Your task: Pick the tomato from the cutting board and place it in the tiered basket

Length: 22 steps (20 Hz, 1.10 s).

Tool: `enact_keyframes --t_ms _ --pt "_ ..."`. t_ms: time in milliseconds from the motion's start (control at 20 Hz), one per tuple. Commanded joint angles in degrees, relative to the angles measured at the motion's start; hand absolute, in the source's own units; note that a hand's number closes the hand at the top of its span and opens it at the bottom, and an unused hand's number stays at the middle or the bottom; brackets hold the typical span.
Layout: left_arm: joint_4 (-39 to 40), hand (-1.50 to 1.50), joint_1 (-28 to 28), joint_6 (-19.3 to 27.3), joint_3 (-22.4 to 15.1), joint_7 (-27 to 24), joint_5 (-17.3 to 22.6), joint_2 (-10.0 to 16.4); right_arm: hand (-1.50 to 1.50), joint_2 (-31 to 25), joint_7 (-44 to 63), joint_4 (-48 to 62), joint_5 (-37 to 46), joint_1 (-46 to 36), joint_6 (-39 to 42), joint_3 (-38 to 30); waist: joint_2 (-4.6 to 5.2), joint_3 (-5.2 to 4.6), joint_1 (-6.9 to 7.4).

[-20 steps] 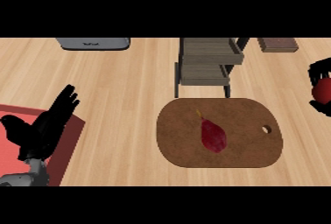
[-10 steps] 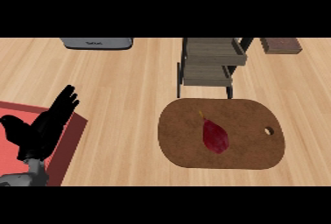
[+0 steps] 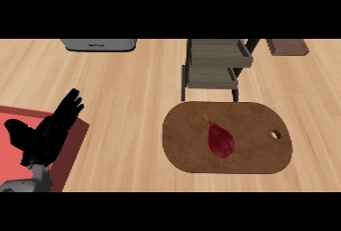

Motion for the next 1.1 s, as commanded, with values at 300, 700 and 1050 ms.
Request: enact_keyframes --t_ms 300,700,1050 --pt "0.21 0.00 -0.60 0.52 -0.08 0.88 -1.27 -1.07 1.50 12.97 22.00 -9.74 -4.41 -13.74 2.65 4.61 -0.27 -0.09 -0.23" --pt "0.51 0.00 -2.24 -0.16 1.70 2.18 -0.83 -0.53 1.50 22.01 32.90 -12.51 -4.40 -16.09 -1.38 7.73 -0.08 0.00 -0.44" --pt "0.56 0.00 -2.38 -1.60 2.81 2.41 -0.03 -0.25 1.50 25.10 41.46 -11.81 -3.93 -19.89 -1.20 9.60 -0.08 0.00 -0.42"
